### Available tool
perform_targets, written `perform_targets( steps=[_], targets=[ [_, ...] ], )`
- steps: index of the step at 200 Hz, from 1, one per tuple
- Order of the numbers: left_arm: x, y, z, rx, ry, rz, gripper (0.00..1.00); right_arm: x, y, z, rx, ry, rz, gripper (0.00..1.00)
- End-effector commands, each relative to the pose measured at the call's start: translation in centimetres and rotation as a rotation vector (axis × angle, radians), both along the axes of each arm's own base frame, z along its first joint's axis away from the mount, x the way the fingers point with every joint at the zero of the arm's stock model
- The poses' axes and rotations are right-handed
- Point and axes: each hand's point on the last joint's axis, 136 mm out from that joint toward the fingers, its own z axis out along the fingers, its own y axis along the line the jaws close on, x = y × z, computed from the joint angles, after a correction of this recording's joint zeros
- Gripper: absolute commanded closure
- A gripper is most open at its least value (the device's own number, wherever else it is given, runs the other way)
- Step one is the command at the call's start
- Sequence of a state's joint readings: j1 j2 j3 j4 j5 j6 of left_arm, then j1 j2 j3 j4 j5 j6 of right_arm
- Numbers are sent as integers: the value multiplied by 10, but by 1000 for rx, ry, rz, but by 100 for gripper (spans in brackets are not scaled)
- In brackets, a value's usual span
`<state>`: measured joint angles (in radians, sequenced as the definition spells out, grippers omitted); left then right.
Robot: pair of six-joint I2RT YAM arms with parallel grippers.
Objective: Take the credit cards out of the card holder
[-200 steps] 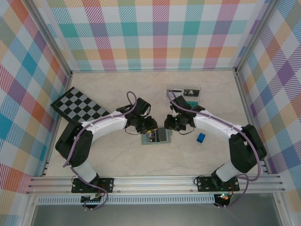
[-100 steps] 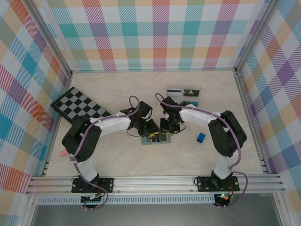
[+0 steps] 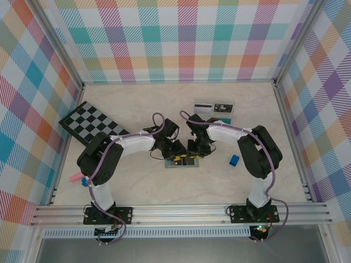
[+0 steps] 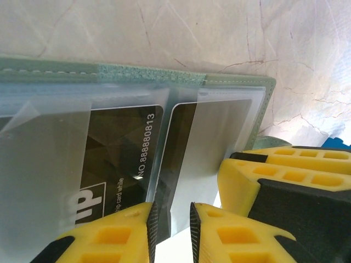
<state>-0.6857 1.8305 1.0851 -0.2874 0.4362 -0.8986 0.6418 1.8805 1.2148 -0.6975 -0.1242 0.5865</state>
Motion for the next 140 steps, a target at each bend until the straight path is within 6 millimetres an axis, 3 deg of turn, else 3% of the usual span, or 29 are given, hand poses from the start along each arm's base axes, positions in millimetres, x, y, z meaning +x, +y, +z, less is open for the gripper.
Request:
perform_targets(
  steps=[1, 57, 140],
  targets=[
    [5, -8, -1, -24, 0, -1, 75, -4, -1, -9, 1, 40, 1, 82],
    [-1, 8, -16, 62, 17, 5, 73, -10, -3, -21, 15, 76, -7, 82],
    [-2, 3, -18, 22, 15, -16, 74, -14, -1, -27, 38, 105, -10, 83]
  ],
)
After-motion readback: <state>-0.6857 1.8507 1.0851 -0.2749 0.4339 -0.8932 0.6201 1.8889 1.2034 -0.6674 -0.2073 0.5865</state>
